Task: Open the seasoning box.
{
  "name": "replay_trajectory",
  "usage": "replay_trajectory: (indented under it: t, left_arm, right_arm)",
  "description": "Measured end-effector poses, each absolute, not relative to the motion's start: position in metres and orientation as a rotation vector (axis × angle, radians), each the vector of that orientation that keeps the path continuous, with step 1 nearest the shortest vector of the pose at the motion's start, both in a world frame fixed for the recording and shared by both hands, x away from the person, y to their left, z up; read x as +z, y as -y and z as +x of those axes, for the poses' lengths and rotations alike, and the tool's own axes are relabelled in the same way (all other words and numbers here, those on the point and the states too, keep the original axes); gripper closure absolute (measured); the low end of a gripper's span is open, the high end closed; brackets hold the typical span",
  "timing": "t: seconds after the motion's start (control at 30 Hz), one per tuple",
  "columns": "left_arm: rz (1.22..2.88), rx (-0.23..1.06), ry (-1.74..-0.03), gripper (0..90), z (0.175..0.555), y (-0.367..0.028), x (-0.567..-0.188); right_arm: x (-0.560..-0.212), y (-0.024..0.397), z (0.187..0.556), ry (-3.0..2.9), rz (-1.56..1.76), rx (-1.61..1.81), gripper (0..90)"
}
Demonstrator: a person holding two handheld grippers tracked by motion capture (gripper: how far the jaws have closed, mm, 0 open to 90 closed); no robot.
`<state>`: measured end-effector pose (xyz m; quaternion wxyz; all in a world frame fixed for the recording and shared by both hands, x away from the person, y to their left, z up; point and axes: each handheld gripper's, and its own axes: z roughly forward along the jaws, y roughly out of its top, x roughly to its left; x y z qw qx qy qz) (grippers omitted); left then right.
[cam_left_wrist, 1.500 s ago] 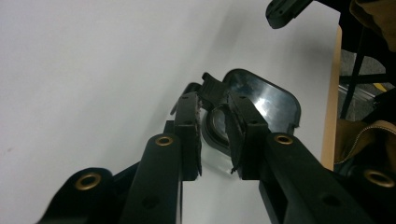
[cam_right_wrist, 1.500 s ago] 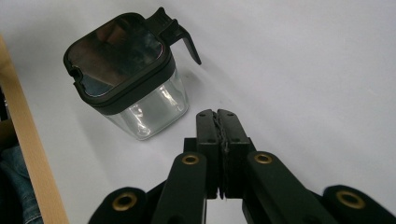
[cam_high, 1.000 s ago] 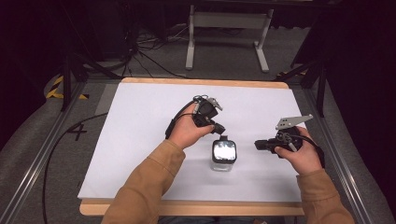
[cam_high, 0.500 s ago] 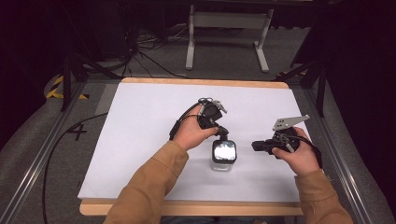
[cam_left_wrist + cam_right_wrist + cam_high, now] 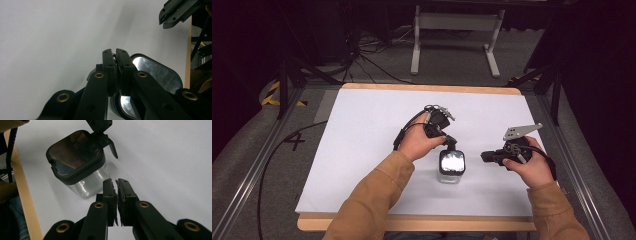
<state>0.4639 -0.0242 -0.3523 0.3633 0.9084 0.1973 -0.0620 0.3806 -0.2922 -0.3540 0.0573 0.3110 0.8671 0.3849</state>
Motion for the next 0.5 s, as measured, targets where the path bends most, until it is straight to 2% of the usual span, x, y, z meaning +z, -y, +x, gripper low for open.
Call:
replay_trajectory:
  t: [0.5]
  left_arm:
    - [2.305, -0.214, -0.577, 86.6, 0.4684, 0.0231, -0.3547]
  right_arm:
    - [-0.3546, 0.2869, 0.3794, -2.644, 0.919, 1.163, 86.0]
